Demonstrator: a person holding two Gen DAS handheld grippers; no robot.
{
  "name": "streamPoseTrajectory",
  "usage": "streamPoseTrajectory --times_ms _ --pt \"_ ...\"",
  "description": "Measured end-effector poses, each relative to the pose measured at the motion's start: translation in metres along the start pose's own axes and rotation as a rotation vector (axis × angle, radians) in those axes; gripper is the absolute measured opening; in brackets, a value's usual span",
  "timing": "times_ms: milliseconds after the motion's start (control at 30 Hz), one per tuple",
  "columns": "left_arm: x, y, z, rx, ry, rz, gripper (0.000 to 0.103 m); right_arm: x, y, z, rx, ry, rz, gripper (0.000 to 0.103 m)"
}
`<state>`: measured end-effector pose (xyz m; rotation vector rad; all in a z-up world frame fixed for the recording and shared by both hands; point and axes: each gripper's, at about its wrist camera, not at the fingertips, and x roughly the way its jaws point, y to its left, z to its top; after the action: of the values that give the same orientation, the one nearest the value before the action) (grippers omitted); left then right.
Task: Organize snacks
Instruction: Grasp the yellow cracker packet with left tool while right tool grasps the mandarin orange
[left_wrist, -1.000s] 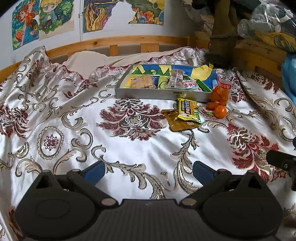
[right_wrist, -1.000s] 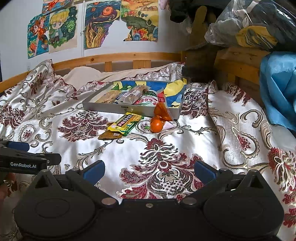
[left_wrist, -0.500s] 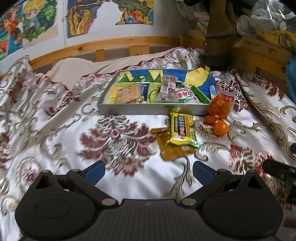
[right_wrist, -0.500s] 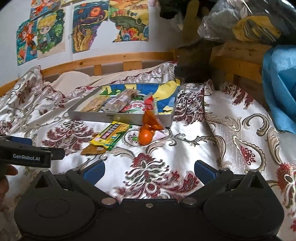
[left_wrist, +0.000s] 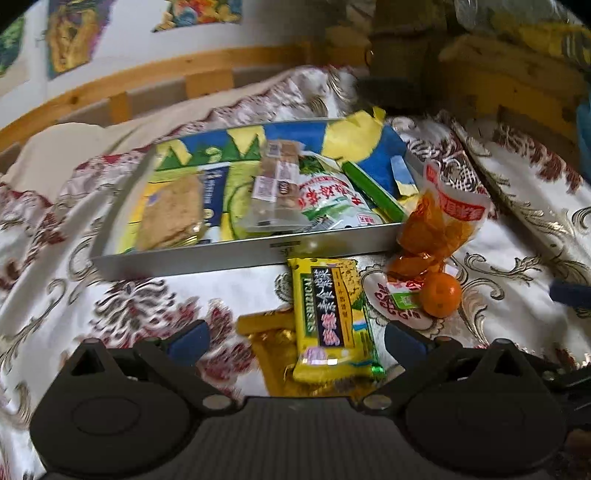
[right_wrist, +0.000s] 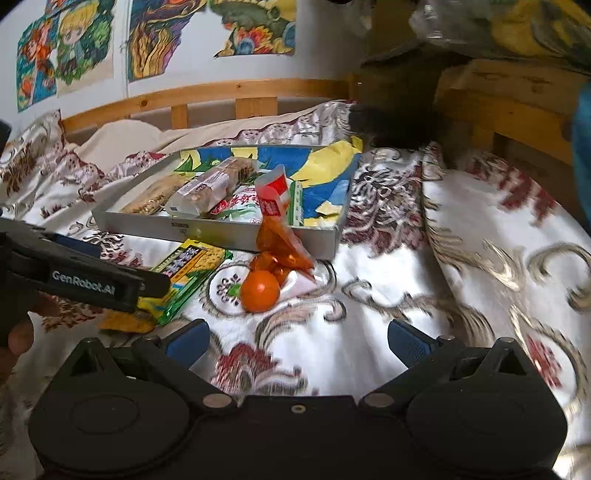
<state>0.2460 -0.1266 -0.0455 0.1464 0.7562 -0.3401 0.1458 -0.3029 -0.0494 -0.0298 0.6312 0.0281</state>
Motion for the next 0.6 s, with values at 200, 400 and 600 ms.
streamPoseTrajectory --times_ms 200,400,600 --pt "0.02 0.0 0.014 0.039 0.025 -0.032 0.092 0.029 0.007 0.01 -0.083 0.023 0.011 0.09" --pt "0.023 -0.007 0.017 0.128 0.029 -0.08 0.085 0.041 0.015 0.014 -0.135 0.028 0.039 0.077" --pt "0.034 -0.014 0.019 0.139 0.093 -0.093 0.066 0.051 0.021 0.014 -0.174 0.034 0.04 0.053"
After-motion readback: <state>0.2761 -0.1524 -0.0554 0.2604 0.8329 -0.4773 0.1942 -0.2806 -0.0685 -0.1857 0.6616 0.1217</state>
